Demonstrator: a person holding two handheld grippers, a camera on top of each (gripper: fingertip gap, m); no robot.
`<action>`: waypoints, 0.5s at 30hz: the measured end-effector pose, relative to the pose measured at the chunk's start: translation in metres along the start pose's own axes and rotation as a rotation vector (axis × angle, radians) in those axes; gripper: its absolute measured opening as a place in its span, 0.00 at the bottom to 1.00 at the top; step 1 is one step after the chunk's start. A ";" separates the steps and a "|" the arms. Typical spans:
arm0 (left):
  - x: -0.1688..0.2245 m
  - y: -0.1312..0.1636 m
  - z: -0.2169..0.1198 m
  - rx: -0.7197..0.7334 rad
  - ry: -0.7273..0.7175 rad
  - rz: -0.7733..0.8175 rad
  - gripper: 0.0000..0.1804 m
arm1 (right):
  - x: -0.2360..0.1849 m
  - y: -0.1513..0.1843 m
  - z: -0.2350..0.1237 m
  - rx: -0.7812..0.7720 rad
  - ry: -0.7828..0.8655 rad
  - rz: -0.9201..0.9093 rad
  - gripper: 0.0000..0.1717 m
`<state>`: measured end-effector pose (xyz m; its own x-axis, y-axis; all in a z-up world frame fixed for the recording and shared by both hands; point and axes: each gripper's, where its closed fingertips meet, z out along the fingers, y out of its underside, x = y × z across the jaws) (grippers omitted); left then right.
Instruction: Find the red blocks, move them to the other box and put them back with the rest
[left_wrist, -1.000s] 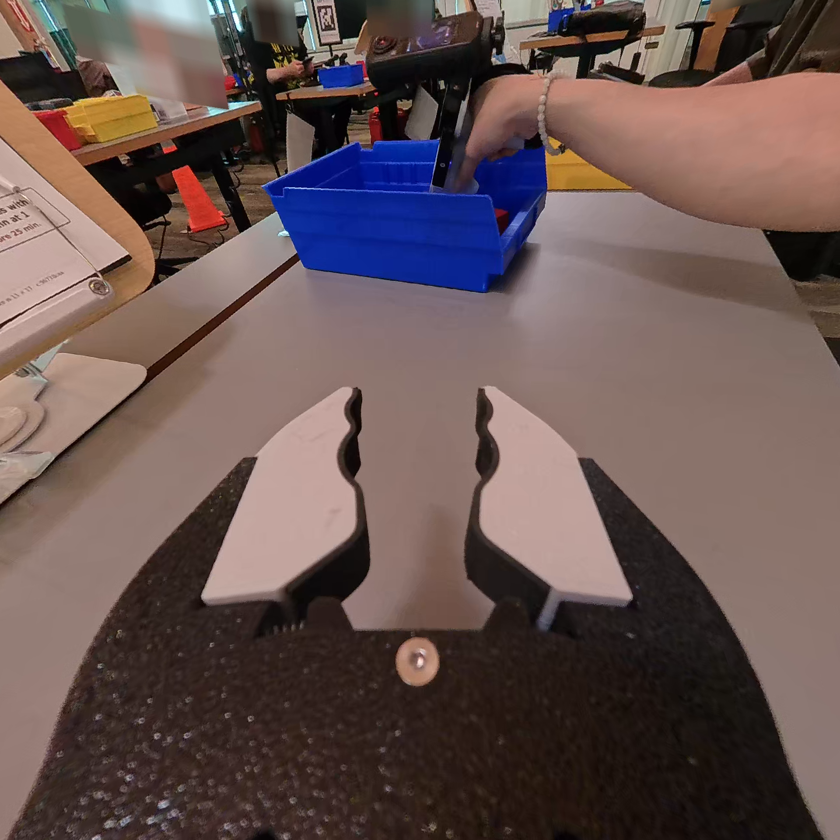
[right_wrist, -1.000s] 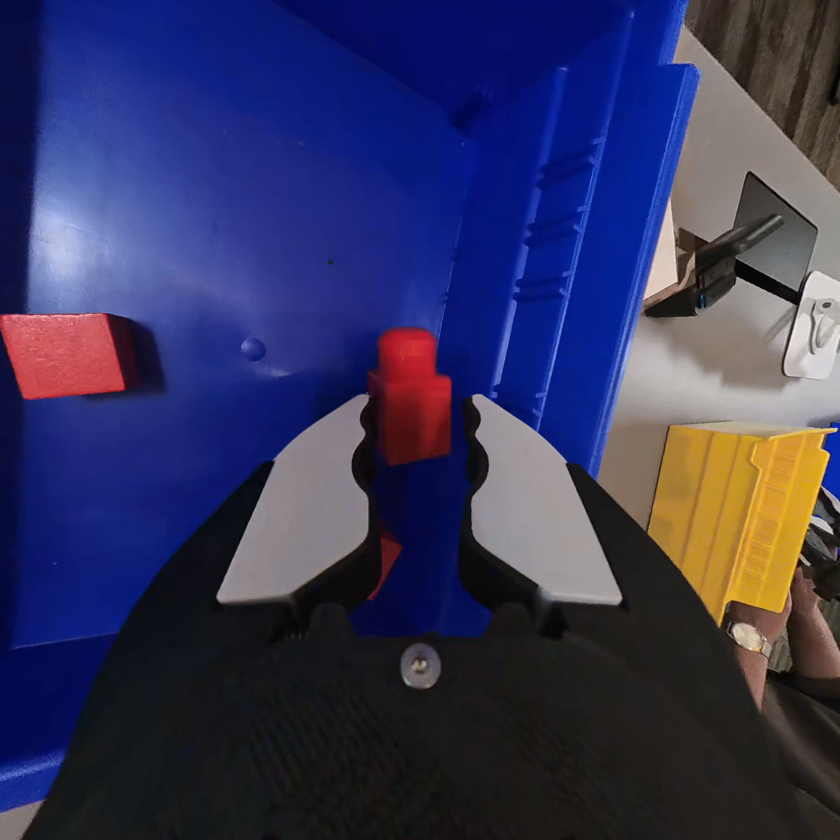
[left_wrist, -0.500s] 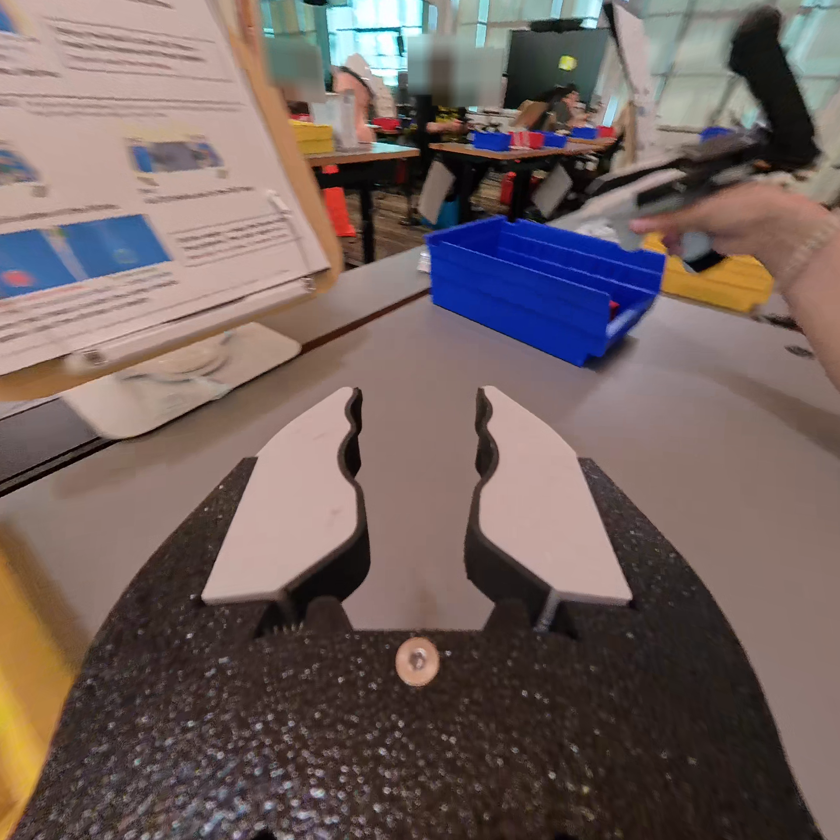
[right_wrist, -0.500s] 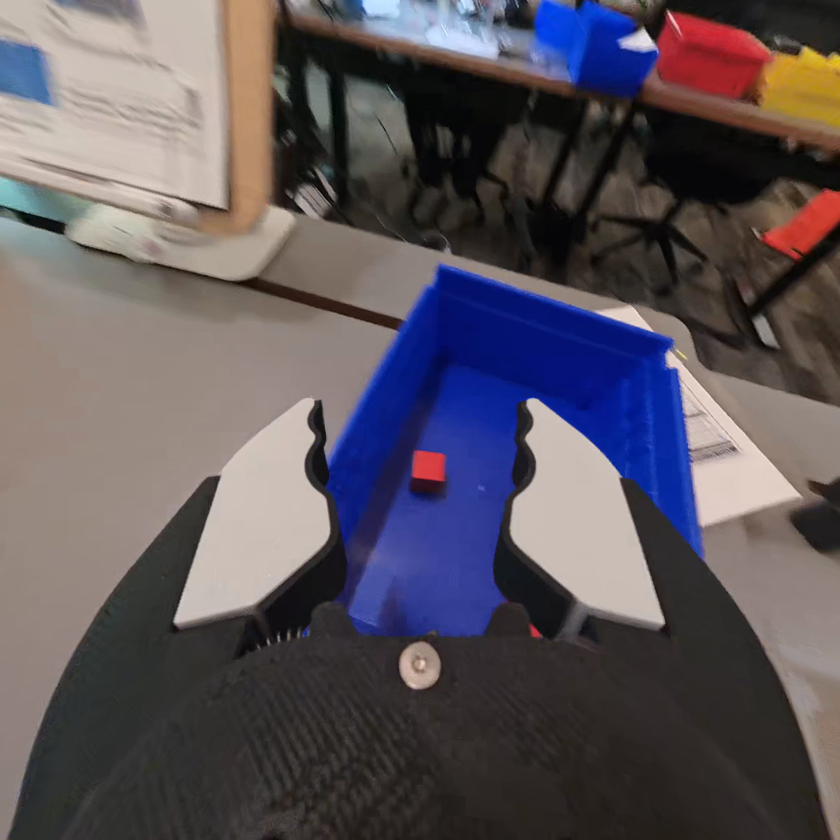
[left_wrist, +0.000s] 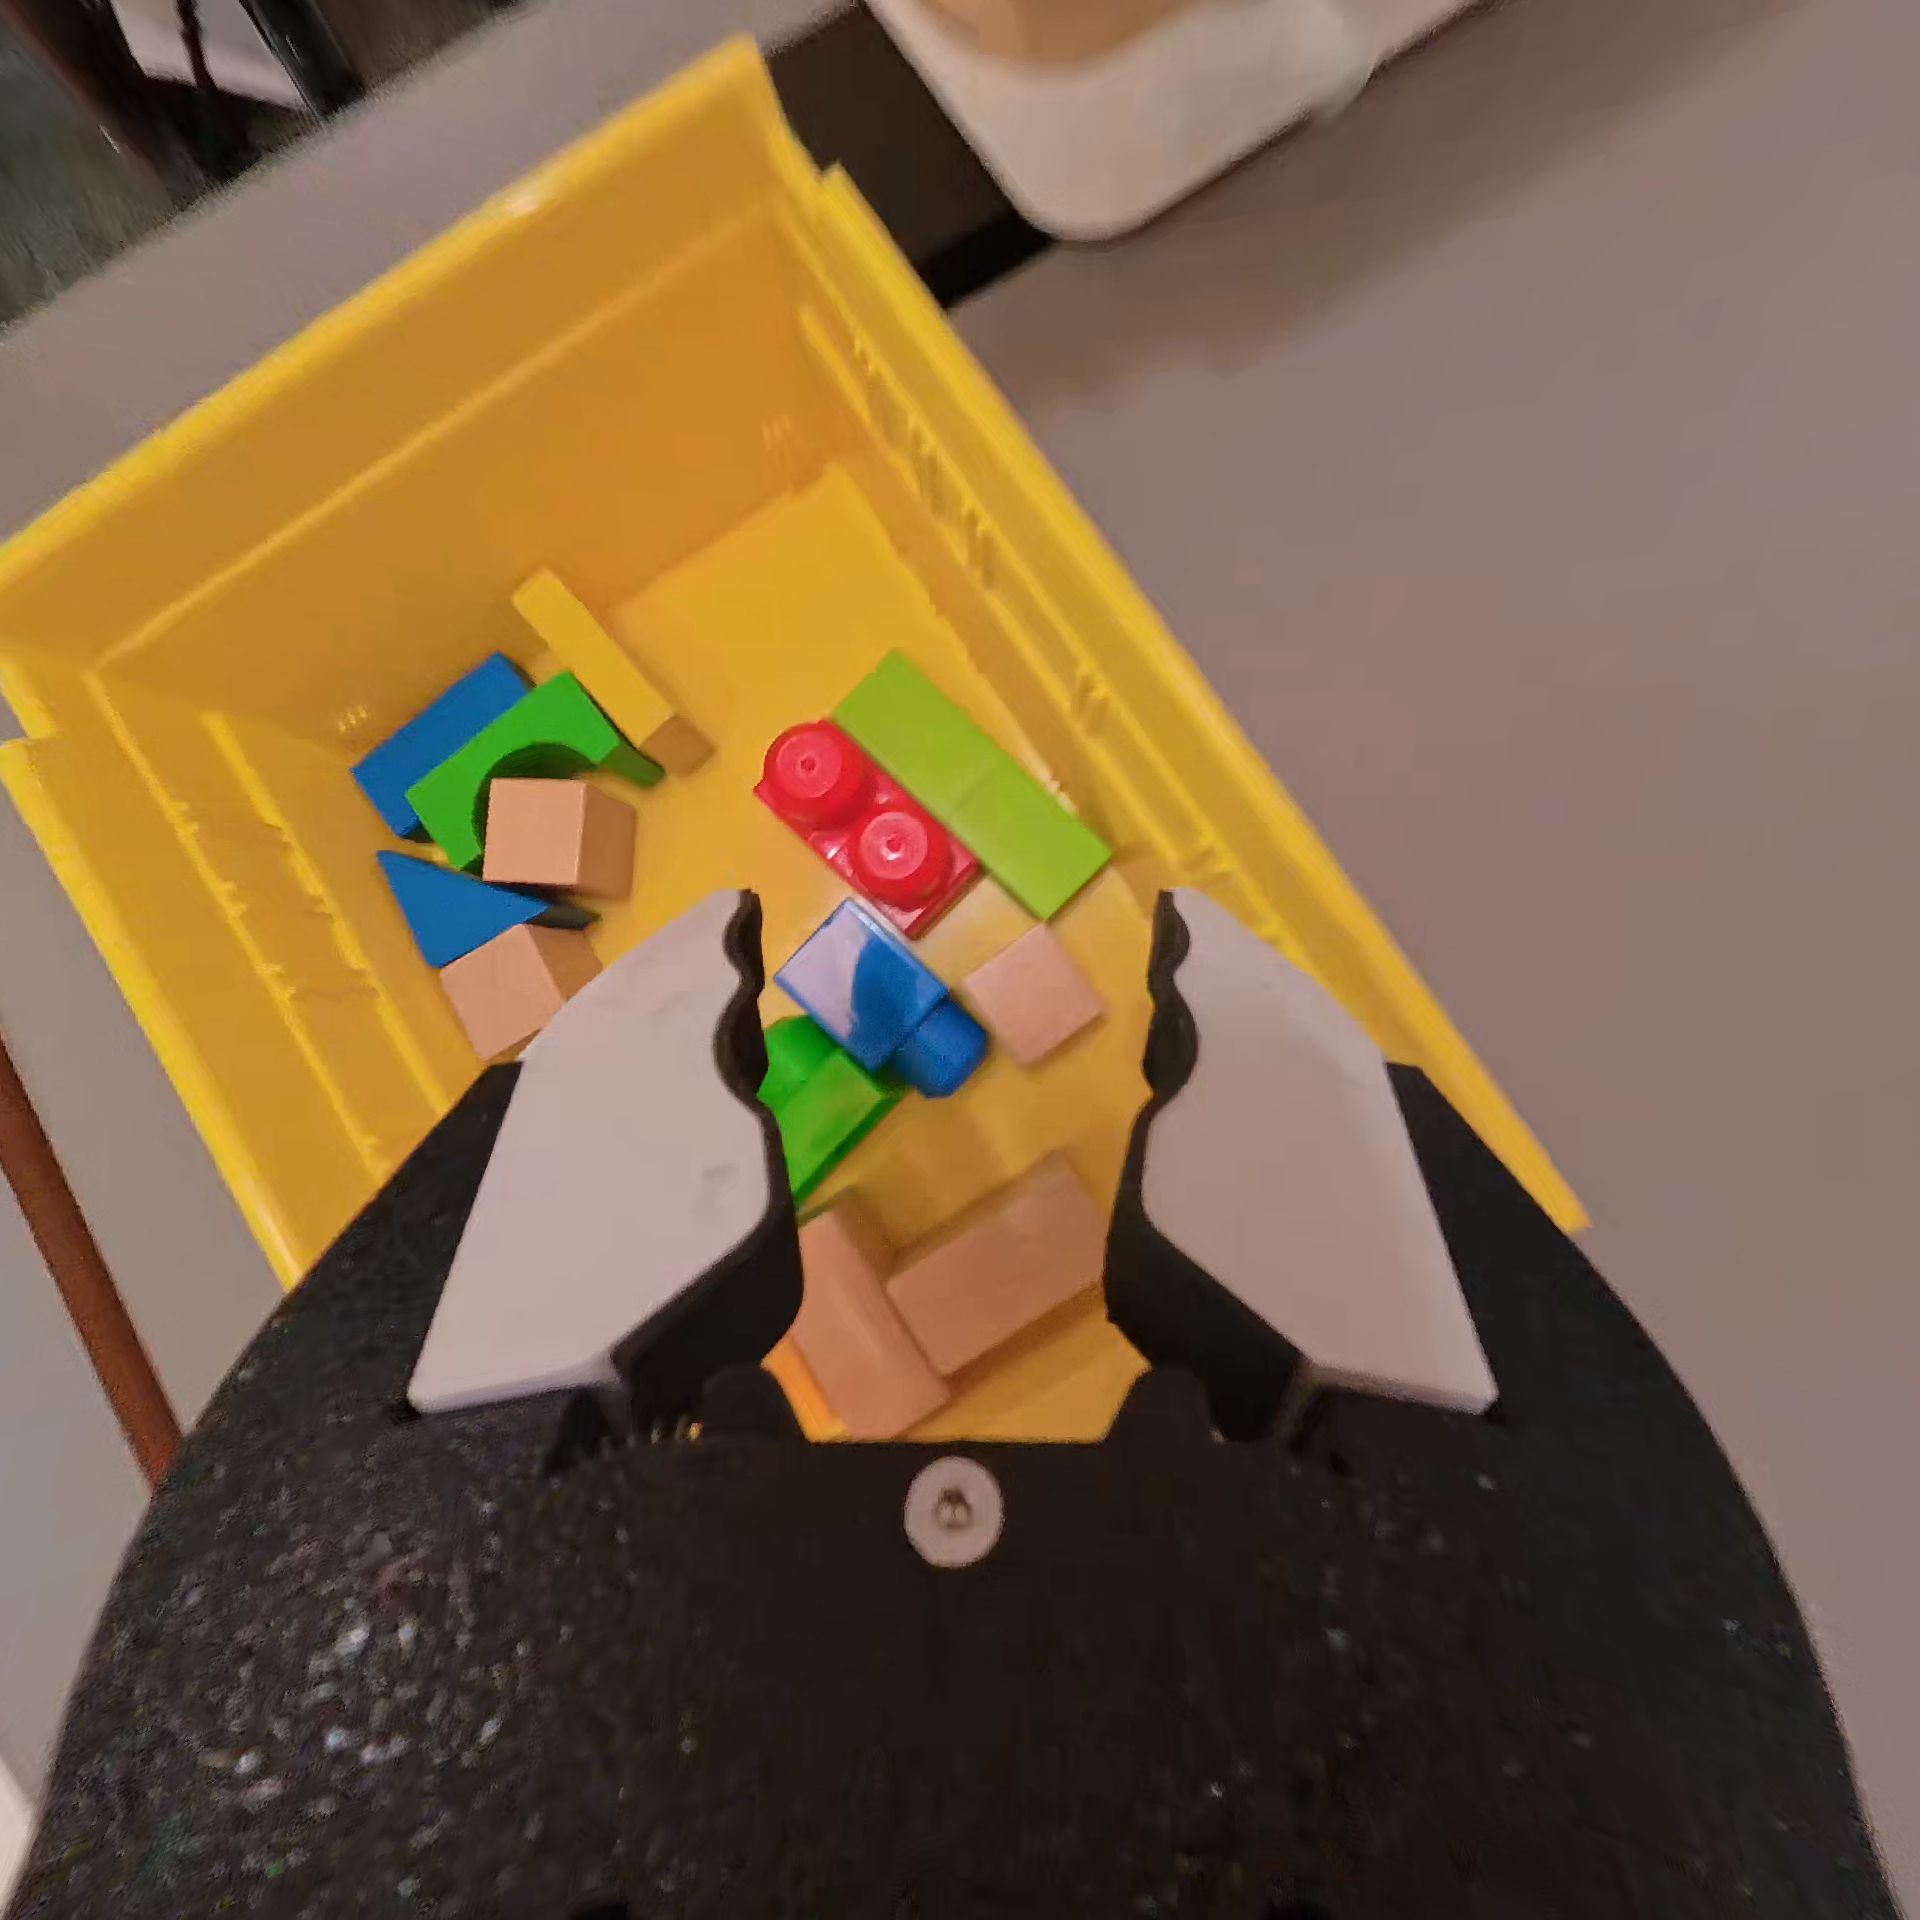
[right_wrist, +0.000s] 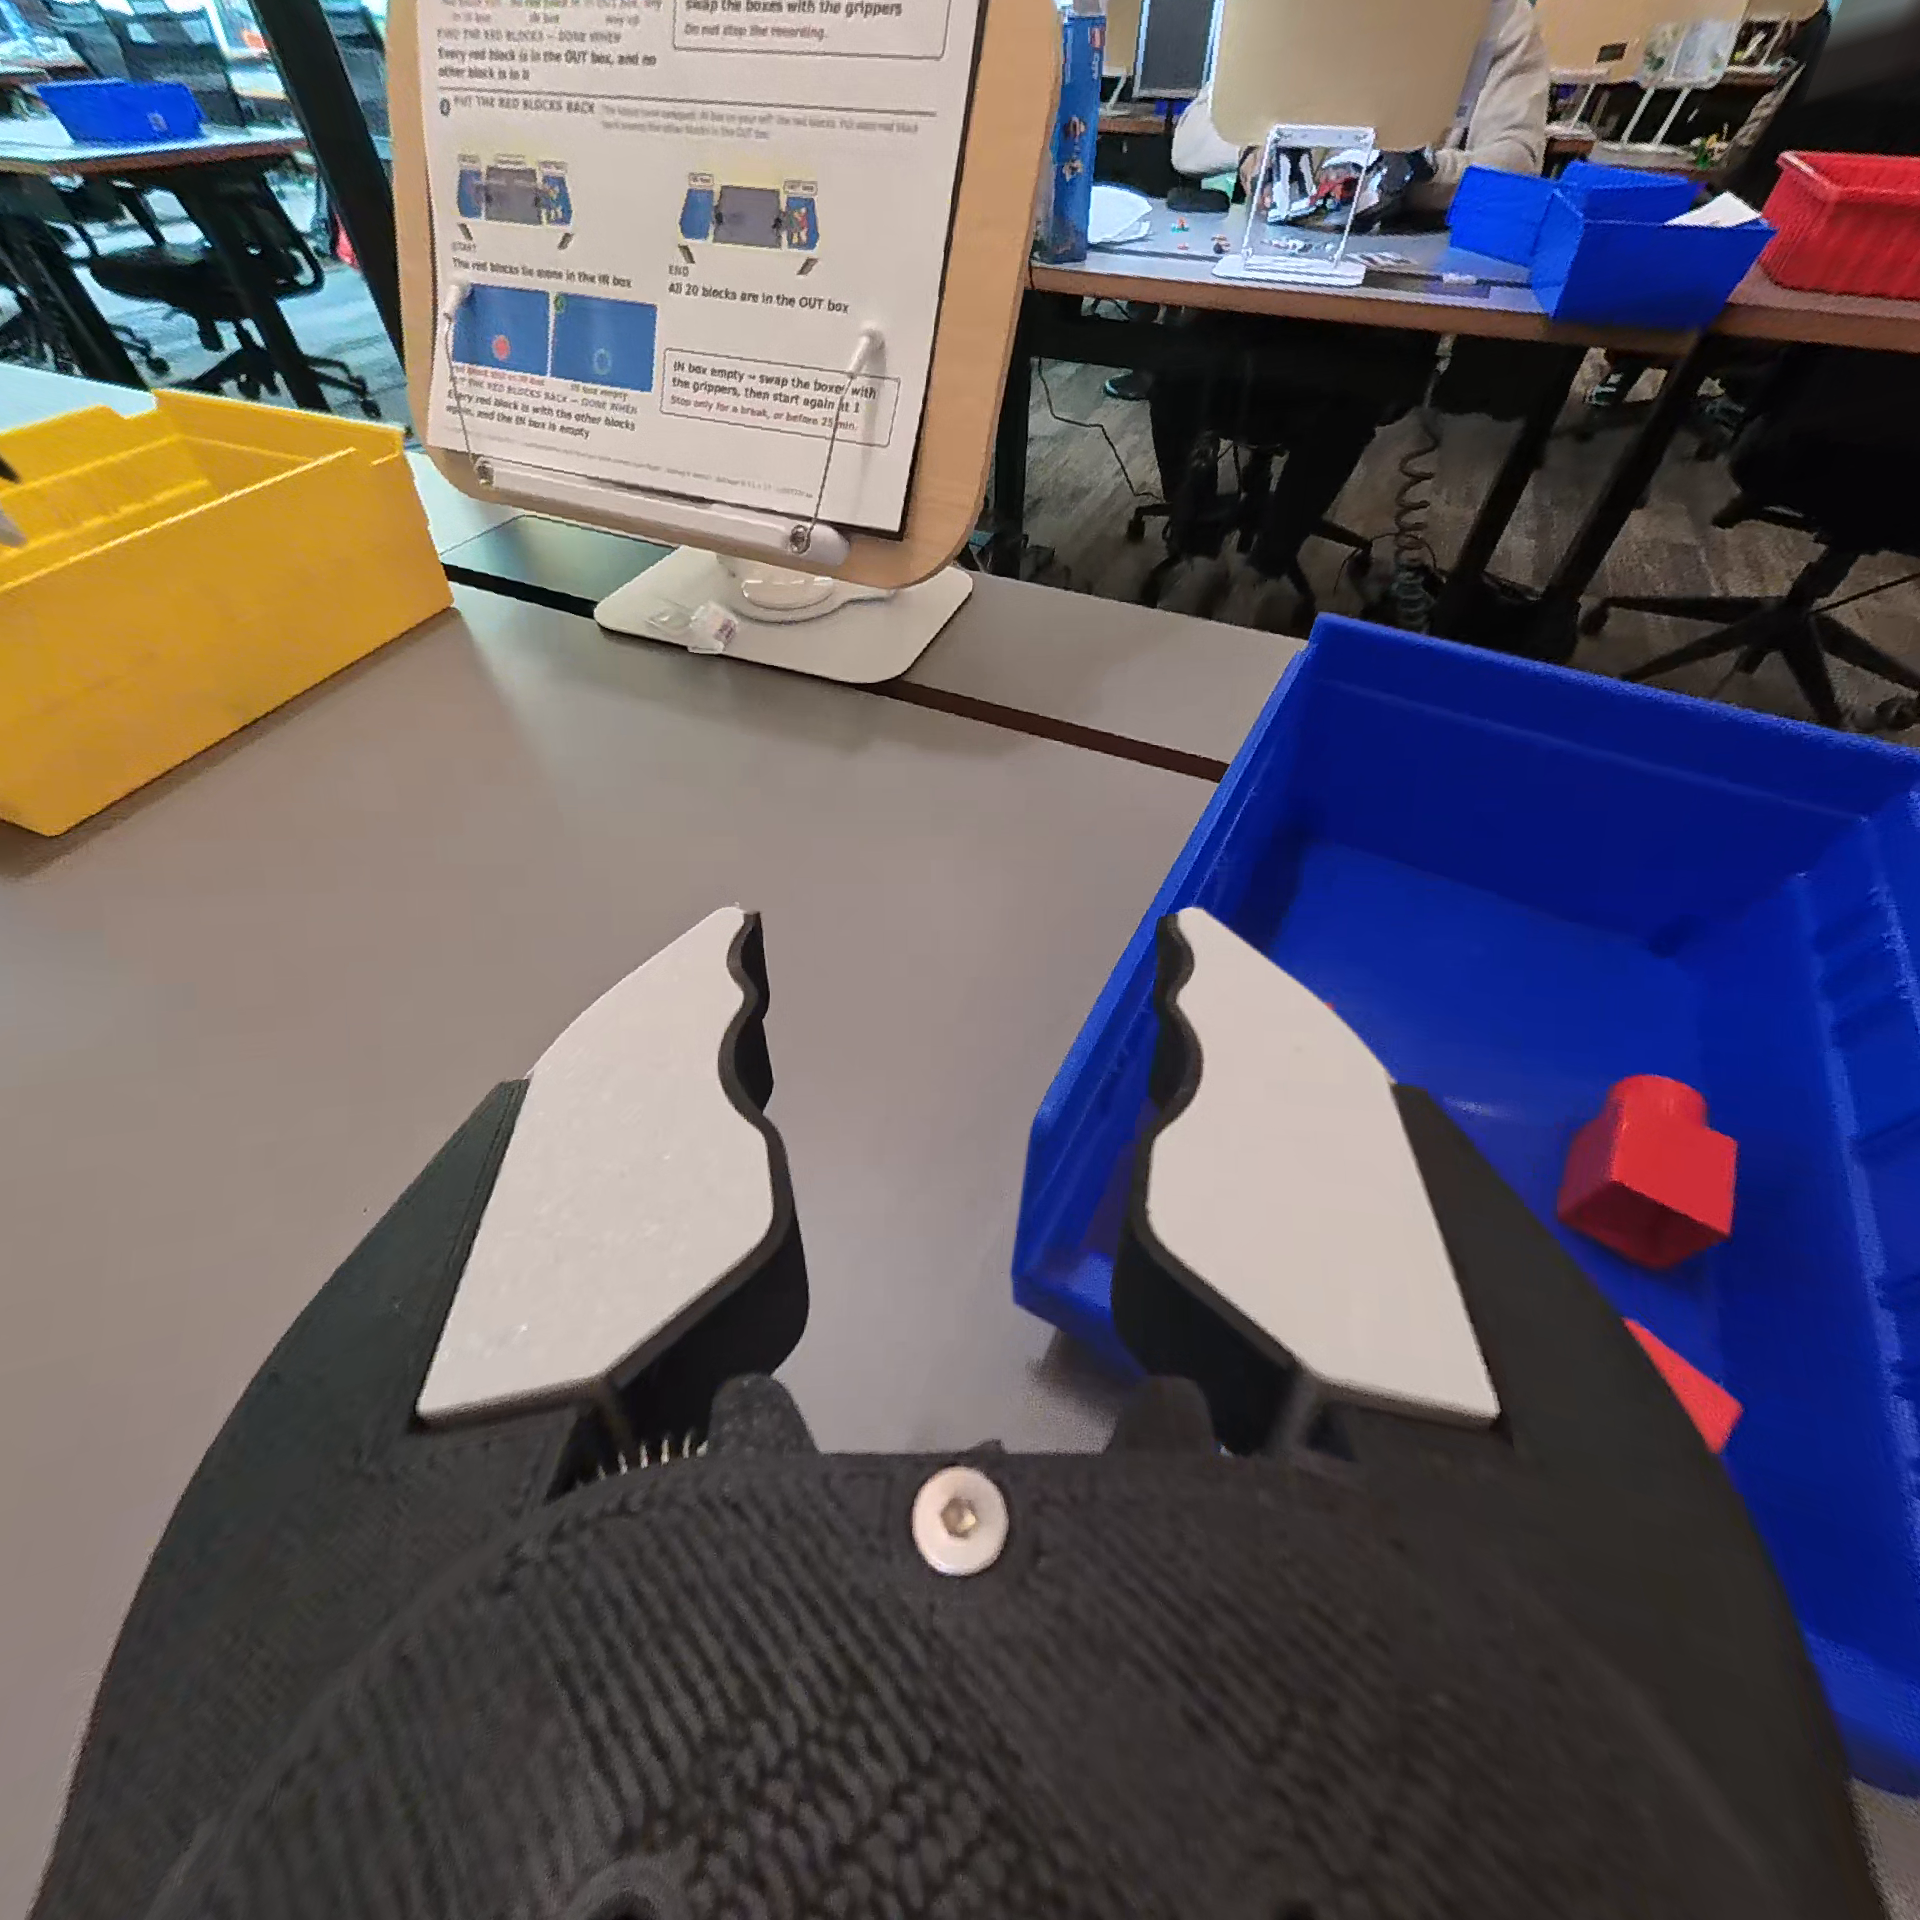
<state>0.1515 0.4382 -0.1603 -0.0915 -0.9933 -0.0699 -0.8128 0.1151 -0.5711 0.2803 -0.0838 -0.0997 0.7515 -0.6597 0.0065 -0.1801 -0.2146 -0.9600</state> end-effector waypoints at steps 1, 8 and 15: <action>-0.005 0.003 0.008 -0.048 0.000 0.004 0.39 | -0.001 0.003 -0.001 -0.003 -0.002 0.004 0.42; -0.016 -0.001 0.043 -0.159 0.111 0.405 0.40 | 0.000 0.015 -0.016 -0.007 0.008 0.049 0.41; -0.033 0.010 0.066 -0.338 0.089 0.705 0.43 | 0.002 0.025 -0.025 -0.023 0.016 0.065 0.41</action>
<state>0.1849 0.4724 -0.2178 -0.6846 -0.6849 -0.2493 -0.6755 0.7247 -0.1361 0.2612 -0.1083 -0.1172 0.7276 -0.6840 -0.0514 -0.2431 -0.1871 -0.9518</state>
